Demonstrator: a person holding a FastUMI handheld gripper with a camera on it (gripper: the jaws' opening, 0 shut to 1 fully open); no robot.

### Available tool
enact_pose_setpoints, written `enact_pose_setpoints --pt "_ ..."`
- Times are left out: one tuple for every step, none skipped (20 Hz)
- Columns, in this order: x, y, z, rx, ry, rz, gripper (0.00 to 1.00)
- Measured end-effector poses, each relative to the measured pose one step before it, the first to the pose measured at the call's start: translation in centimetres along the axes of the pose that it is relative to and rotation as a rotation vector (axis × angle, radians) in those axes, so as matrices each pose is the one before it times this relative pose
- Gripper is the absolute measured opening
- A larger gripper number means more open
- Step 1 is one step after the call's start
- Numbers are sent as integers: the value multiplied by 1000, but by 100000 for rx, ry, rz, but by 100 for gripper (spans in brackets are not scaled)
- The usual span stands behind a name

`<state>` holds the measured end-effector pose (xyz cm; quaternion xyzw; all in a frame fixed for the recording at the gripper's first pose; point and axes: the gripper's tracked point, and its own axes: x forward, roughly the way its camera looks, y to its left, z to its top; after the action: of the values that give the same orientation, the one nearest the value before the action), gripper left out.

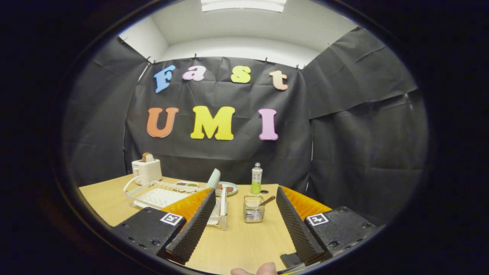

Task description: Take the plate from the dish rack, then take the spoon from the basket and place it into the plate.

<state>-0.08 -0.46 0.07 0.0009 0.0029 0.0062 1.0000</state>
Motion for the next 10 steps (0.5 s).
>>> enact_pose_setpoints --pt "-32 48 10 912 -59 603 100" --pt "109 65 -44 616 -16 257 100" --pt "64 -43 56 339 -175 149 100" --pt "195 -99 -54 -169 1 64 100" --pt "128 -58 109 -825 197 200 100" --pt "74 -102 121 -749 301 405 100" --pt "60 -123 139 -277 825 706 100" --pt "245 -41 167 97 1007 932 100" --pt "214 -102 346 72 1239 798 100" --pt "358 -208 322 349 1269 741 100"
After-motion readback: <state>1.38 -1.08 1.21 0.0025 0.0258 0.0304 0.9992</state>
